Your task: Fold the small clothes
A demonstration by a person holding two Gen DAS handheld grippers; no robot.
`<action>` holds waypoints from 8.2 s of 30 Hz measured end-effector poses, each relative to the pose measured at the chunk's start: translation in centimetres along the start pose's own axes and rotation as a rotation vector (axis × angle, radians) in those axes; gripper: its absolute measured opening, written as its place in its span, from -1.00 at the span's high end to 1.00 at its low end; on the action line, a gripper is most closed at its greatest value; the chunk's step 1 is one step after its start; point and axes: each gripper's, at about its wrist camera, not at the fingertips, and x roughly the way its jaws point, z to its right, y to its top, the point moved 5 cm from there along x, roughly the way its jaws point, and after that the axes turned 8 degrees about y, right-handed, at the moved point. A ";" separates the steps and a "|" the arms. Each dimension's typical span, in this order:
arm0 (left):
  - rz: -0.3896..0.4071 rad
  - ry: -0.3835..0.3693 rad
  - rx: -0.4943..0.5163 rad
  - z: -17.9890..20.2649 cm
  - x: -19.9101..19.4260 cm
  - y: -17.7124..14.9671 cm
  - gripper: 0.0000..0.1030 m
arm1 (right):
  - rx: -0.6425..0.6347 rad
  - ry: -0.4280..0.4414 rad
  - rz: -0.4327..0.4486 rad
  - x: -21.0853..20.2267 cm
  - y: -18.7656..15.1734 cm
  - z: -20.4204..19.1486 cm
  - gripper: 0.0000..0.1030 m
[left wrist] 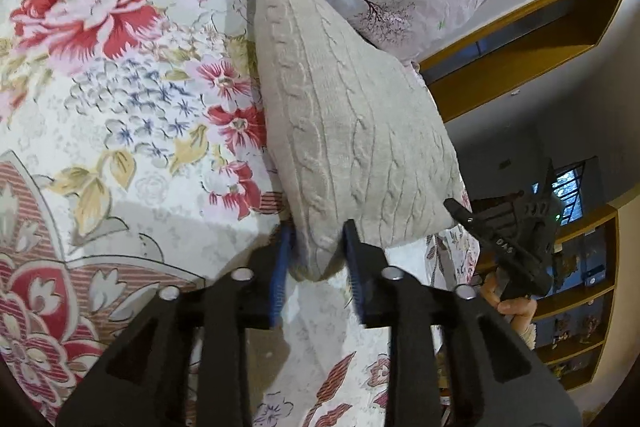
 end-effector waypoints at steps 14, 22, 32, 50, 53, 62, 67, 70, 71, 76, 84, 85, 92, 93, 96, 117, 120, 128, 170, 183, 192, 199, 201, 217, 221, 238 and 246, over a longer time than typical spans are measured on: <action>0.062 0.074 -0.097 0.8 -0.1 7.3 -0.59 | 0.308 0.172 0.012 5.5 10.2 2.8 -0.16; 0.066 0.087 -0.072 2.7 0.4 8.8 -0.59 | 0.039 0.134 0.194 4.6 12.1 -0.5 0.83; 0.063 0.086 -0.056 2.9 1.2 8.6 -0.59 | 0.042 -0.090 0.066 6.9 10.7 1.6 0.64; 0.114 0.167 0.011 3.3 0.4 7.9 -0.68 | -0.158 -0.063 0.003 5.3 5.6 -1.6 0.44; 0.127 0.191 0.044 3.9 0.4 7.9 -0.70 | -0.168 -0.079 0.000 5.4 5.4 -1.7 0.44; 0.167 0.329 0.183 5.5 0.9 7.6 -0.79 | -0.119 -0.086 -0.006 4.9 4.7 -1.2 0.45; 0.157 0.325 0.173 5.2 1.3 7.9 -0.80 | -0.069 -0.040 0.004 3.8 5.3 -1.2 0.29; 0.154 0.325 0.170 5.0 1.4 7.9 -0.82 | 0.035 0.049 0.038 2.5 6.2 -0.3 -0.16; 0.152 0.324 0.169 5.0 1.5 7.9 -0.83 | 0.055 0.046 0.048 2.3 6.5 0.1 -0.23; 0.127 0.287 0.148 4.8 2.1 8.2 -0.86 | 0.156 0.051 0.050 2.5 7.5 2.6 -0.33; 0.050 0.098 0.030 4.1 3.6 8.7 -0.74 | 0.295 0.187 -0.063 5.5 7.8 4.7 -0.33; 0.037 0.069 0.019 4.1 3.8 8.8 -0.71 | 0.305 0.211 -0.075 5.9 7.7 4.7 -0.33; 0.017 -0.068 -0.123 3.0 4.4 9.5 -0.46 | 0.311 0.364 -0.156 7.7 7.6 3.4 -0.15; 0.016 -0.073 -0.133 2.8 4.3 9.6 -0.34 | 0.308 0.374 -0.158 7.9 7.7 3.3 -0.12; 0.005 -0.104 -0.166 2.3 4.4 9.6 -0.09 | 0.290 0.388 -0.173 8.5 7.5 2.6 0.12; 0.138 -0.018 -0.136 -6.1 -9.0 8.1 0.25 | -0.096 0.370 -0.121 10.7 3.8 -13.6 0.46; 0.123 0.074 -0.193 -9.5 -8.0 7.5 0.09 | -0.105 0.284 -0.169 13.6 3.0 -13.8 0.28; 0.277 0.181 -0.138 -9.4 -10.7 7.5 -0.23 | -0.013 0.328 -0.105 10.6 4.1 -11.0 0.18; 0.400 0.508 0.156 -6.6 -12.8 1.2 -0.84 | -0.422 0.034 0.067 5.0 -1.3 -15.2 -0.44; 0.358 0.586 0.054 -7.9 -13.9 -3.0 -0.96 | -0.375 -0.120 0.154 2.2 -5.0 -13.9 -0.97; 0.298 0.679 0.177 -5.1 -12.0 -5.0 -0.96 | -0.297 -0.051 0.014 4.3 -7.5 -14.5 -0.97; 0.220 0.740 0.198 -4.9 -9.9 -5.2 -0.96 | -0.330 -0.115 -0.018 5.6 -8.5 -15.5 -0.97; 0.207 0.738 0.188 -5.2 -9.7 -5.1 -0.96 | -0.347 -0.120 -0.023 5.8 -8.6 -15.8 -0.97; 0.224 0.753 0.186 -5.9 -9.4 -4.7 -0.97 | -0.352 -0.204 -0.084 7.4 -9.2 -15.4 -0.97; 0.223 0.752 0.184 -5.9 -9.4 -4.7 -0.97 | -0.349 -0.208 -0.075 7.5 -9.2 -15.4 -0.97; 0.224 0.753 0.183 -5.9 -9.4 -4.7 -0.97 | -0.351 -0.206 -0.069 7.3 -9.1 -15.3 -0.97; 0.224 0.753 0.183 -5.9 -9.4 -4.7 -0.97 | -0.352 -0.205 -0.069 7.4 -9.1 -15.3 -0.97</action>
